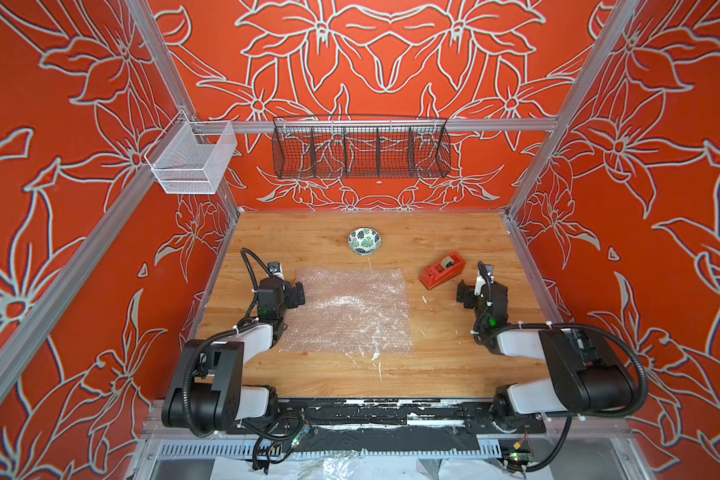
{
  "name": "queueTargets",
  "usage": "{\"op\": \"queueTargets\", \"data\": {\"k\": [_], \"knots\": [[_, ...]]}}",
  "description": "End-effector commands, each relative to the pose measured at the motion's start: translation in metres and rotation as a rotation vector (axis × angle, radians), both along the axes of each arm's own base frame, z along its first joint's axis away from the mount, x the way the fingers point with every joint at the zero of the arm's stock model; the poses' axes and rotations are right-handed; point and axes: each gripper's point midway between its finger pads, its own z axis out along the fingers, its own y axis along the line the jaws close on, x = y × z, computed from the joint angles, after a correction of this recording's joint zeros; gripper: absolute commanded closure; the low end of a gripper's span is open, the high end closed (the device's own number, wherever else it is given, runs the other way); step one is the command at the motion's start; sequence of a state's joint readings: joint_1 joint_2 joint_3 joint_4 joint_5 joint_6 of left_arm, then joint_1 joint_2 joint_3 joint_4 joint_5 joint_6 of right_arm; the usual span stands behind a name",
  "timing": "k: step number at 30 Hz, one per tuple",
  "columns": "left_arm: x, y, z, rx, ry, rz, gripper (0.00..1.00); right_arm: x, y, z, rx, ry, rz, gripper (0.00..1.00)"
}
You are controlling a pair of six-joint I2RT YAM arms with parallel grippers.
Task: Wrap bowls in bubble wrap
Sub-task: Pick up the bowl from the center of the board.
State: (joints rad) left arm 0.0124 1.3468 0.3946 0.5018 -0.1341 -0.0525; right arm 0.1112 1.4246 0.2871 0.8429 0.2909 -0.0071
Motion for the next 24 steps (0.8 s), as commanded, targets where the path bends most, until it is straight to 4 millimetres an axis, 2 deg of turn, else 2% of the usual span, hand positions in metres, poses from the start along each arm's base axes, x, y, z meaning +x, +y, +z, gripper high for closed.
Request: {"op": "queueTargets", "data": {"k": [1,17,19,24], "knots": [[0.002,0.001,0.004,-0.002,-0.013,0.006,0.03,0.004,-0.003,0.009,-0.003,-0.03,-0.019,0.03],[0.001,0.001,0.004,-0.001,-0.015,0.006,0.03,0.003,-0.003,0.01,-0.003,-0.032,-0.019,0.03],[0.003,0.0,0.009,0.001,-0.006,0.001,0.03,0.002,-0.003,0.01,-0.005,-0.033,-0.02,0.03],[0.002,0.002,0.033,0.0,0.046,0.033,0.03,0.002,0.002,0.032,-0.008,-0.023,0.016,0.03]]}}
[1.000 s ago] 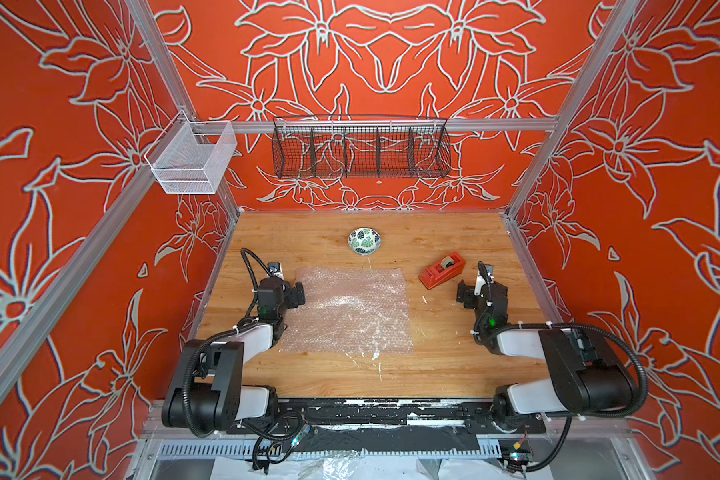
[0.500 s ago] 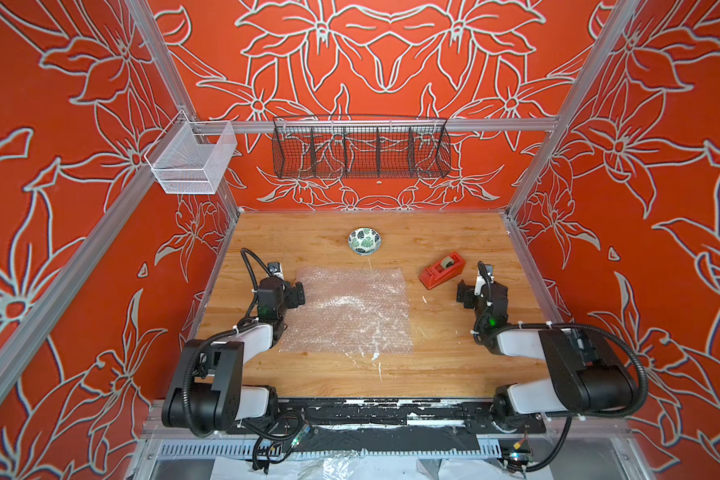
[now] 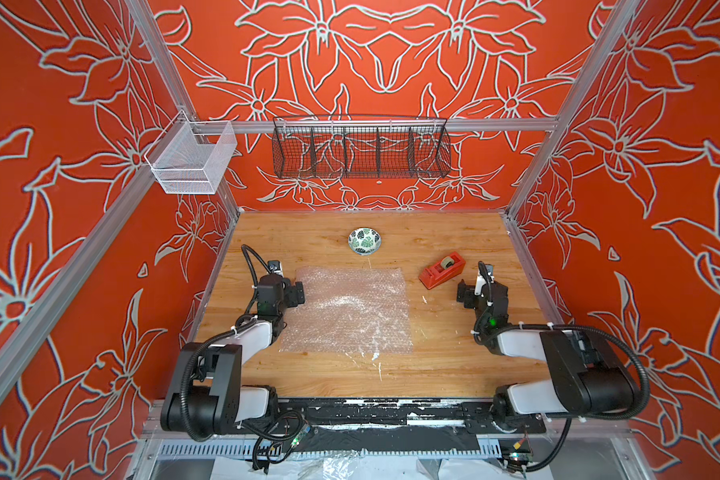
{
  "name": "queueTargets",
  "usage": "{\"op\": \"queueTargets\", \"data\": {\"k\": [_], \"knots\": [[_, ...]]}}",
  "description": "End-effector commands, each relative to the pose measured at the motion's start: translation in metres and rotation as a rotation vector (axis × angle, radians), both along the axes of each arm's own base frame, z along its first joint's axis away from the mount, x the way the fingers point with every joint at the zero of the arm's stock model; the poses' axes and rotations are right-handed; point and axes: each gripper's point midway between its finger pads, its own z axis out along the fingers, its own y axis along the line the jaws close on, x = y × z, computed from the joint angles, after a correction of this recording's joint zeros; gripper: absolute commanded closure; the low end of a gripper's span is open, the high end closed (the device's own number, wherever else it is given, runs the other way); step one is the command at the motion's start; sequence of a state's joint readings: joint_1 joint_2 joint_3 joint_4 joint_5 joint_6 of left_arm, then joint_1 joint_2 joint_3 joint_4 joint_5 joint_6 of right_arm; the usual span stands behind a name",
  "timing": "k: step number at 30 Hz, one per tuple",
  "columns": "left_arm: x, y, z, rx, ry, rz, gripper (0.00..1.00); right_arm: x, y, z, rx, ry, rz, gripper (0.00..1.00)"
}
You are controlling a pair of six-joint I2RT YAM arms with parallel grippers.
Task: Wrap bowls in bubble wrap
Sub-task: Pick up the bowl from the center of the board.
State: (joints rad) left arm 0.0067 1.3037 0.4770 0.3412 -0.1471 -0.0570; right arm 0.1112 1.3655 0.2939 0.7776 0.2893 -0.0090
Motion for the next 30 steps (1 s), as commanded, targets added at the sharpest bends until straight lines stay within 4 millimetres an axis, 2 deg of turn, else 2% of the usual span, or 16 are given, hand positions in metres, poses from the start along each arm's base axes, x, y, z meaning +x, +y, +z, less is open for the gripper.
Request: {"op": "queueTargets", "data": {"k": [1,4,7,9,11,14,16,21,23,25,30], "knots": [[-0.003,0.002,0.02,-0.002,0.012,0.035,0.03,0.004,0.003,0.032,-0.006,-0.008,0.014,0.03],[-0.008,0.002,0.027,-0.028,0.02,0.063,0.03,-0.001,0.001,0.047,0.049,0.019,-0.019,0.03],[-0.01,-0.003,0.038,-0.096,0.019,0.075,0.03,-0.006,0.013,0.058,0.132,-0.002,0.028,0.03],[-0.009,-0.018,0.05,-0.179,0.057,0.028,0.03,-0.01,0.019,0.062,0.214,0.027,0.034,0.03],[-0.003,-0.036,0.059,-0.263,0.103,-0.023,0.03,-0.013,0.034,0.062,0.287,0.094,0.092,0.03],[0.015,-0.063,0.069,-0.347,0.176,-0.082,0.03,-0.021,0.052,0.061,0.379,0.188,0.147,0.03],[0.027,-0.081,0.068,-0.371,0.23,-0.109,0.03,-0.026,0.063,0.061,0.422,0.232,0.181,0.03],[0.065,-0.125,0.065,-0.375,0.339,-0.156,0.03,-0.04,0.072,0.051,0.506,0.338,0.163,0.03],[0.083,-0.149,0.062,-0.414,0.383,-0.204,0.03,-0.043,0.074,0.049,0.533,0.359,0.159,0.03],[0.1,-0.164,0.057,-0.434,0.409,-0.219,0.03,-0.046,0.079,0.05,0.551,0.371,0.177,0.03],[0.14,-0.181,0.03,-0.474,0.476,-0.21,0.02,-0.058,0.087,0.052,0.559,0.408,0.213,0.03]]}}
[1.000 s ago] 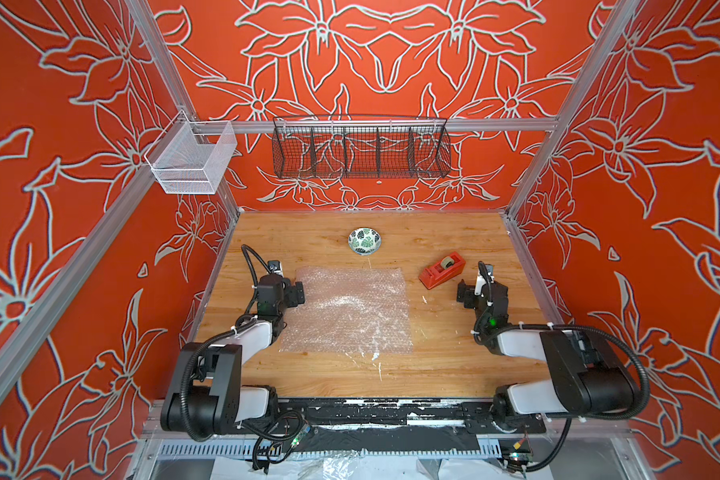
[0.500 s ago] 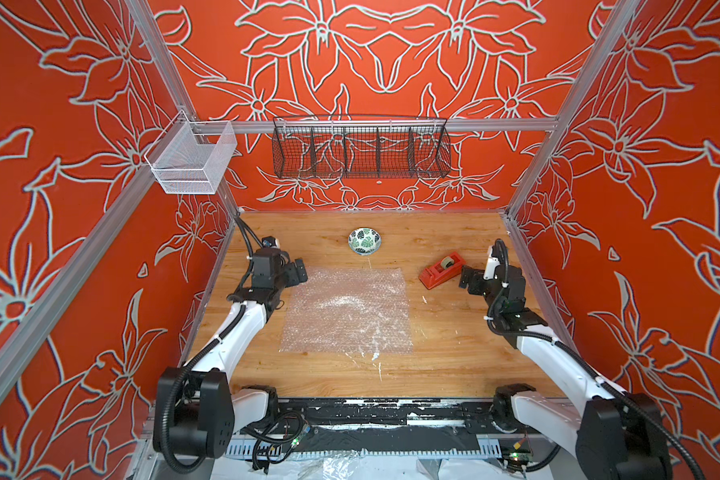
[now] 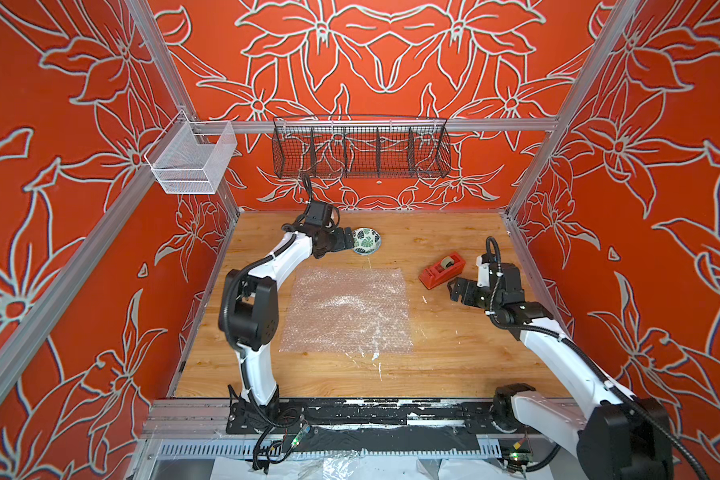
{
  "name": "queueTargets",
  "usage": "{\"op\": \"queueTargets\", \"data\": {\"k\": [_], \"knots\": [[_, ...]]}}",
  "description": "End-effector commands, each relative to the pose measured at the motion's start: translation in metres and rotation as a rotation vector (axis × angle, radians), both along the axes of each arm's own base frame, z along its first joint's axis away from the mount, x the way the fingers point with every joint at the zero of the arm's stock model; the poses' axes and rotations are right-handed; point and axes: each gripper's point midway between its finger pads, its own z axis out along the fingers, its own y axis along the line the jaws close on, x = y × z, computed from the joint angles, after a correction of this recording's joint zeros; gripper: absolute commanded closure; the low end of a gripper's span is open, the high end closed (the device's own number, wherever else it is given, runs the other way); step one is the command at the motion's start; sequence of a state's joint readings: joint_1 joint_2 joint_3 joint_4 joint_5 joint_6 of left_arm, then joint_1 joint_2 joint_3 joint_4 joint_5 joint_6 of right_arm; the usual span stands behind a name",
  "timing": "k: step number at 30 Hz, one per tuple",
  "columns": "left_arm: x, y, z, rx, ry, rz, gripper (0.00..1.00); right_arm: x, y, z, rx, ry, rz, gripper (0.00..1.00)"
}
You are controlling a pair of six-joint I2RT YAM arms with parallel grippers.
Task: Wrap bowls in bubble wrap
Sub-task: Pick up the bowl from the center of the board.
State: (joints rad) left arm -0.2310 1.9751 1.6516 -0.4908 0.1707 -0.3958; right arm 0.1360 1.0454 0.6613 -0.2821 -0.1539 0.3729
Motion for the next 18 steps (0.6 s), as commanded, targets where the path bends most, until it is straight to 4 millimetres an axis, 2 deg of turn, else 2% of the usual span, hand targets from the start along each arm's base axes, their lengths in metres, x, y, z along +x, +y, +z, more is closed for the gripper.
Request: {"op": "queueTargets", "data": {"k": [1,3,8,13,18], "knots": [[0.007,-0.007,-0.023,-0.037,0.113,0.011,0.01,-0.012,0.01,0.011,0.047,0.027,0.032,0.03],[0.02,-0.012,-0.034,-0.048,0.132,0.021,0.0,-0.017,0.009,0.009,0.045,0.033,0.034,0.03],[0.045,-0.025,-0.053,-0.059,0.159,0.027,0.08,-0.028,0.006,0.003,0.056,0.04,0.006,0.03],[0.054,-0.034,-0.074,-0.039,0.203,0.03,0.16,-0.034,0.006,-0.003,0.061,0.054,0.006,0.03],[0.055,-0.042,-0.089,-0.019,0.228,0.022,0.31,-0.039,-0.001,-0.006,0.05,0.064,-0.035,0.03]]}}
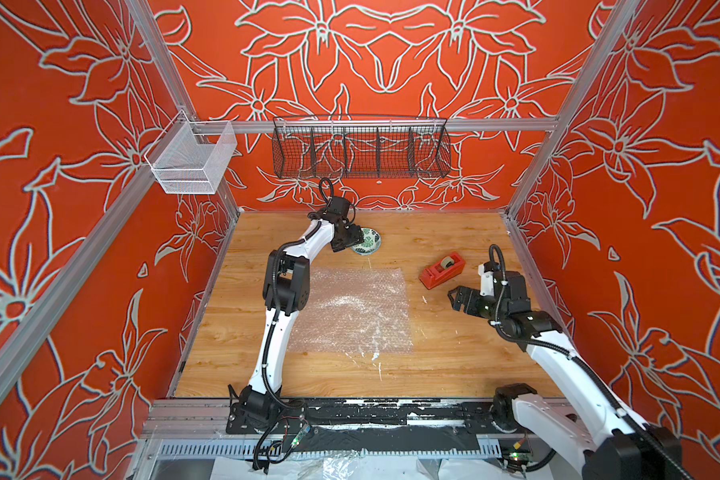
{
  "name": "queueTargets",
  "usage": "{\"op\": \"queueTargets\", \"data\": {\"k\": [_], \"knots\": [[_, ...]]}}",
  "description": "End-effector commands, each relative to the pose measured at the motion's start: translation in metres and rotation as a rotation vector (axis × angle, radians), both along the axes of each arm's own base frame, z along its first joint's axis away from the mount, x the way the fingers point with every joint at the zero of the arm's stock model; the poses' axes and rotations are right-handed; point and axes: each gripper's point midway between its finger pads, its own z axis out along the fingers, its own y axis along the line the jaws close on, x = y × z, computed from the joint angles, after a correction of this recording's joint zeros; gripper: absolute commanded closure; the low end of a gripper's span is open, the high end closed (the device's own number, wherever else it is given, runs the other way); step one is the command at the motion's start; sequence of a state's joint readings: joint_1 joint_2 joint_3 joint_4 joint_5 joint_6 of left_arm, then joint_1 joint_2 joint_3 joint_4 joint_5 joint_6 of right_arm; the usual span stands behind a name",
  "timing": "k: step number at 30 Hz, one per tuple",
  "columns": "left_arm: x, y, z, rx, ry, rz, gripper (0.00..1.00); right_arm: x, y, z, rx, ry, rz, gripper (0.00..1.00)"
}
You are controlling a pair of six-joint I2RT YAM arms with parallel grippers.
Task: Wrap bowls in bubble wrap
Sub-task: Pick up the bowl from the center of the board.
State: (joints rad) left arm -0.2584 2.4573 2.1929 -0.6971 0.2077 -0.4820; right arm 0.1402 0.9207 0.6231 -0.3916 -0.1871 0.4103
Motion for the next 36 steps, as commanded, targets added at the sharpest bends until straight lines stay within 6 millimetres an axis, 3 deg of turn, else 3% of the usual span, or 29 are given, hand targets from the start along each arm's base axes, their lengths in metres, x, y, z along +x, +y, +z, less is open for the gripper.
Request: {"op": "queueTargets", "data": {"k": [1,12,19,23,27,31,36], "knots": [[-0.007,-0.006,-0.011,0.015,0.054,-0.004,0.36,-0.01,-0.005,-0.006,0.003,0.032,-0.048,0.03],[-0.006,-0.013,-0.013,0.03,0.044,-0.01,0.71,-0.022,-0.02,-0.015,-0.055,0.062,-0.098,0.03],[-0.006,-0.015,-0.007,0.033,0.033,-0.021,0.84,-0.026,-0.043,-0.019,-0.117,0.097,-0.23,0.03],[-0.007,-0.02,-0.002,0.015,0.03,-0.038,0.99,-0.024,-0.035,-0.022,-0.095,0.105,-0.195,0.03],[-0.01,-0.025,0.01,0.002,0.024,-0.056,1.0,-0.023,-0.024,-0.029,-0.049,0.154,-0.157,0.03],[-0.018,-0.028,0.036,-0.001,0.002,-0.084,1.0,-0.017,-0.016,-0.037,-0.021,0.203,-0.143,0.03],[-0.049,-0.022,0.075,-0.018,-0.023,-0.103,1.0,-0.007,-0.003,-0.036,0.002,0.233,-0.069,0.03]]}}
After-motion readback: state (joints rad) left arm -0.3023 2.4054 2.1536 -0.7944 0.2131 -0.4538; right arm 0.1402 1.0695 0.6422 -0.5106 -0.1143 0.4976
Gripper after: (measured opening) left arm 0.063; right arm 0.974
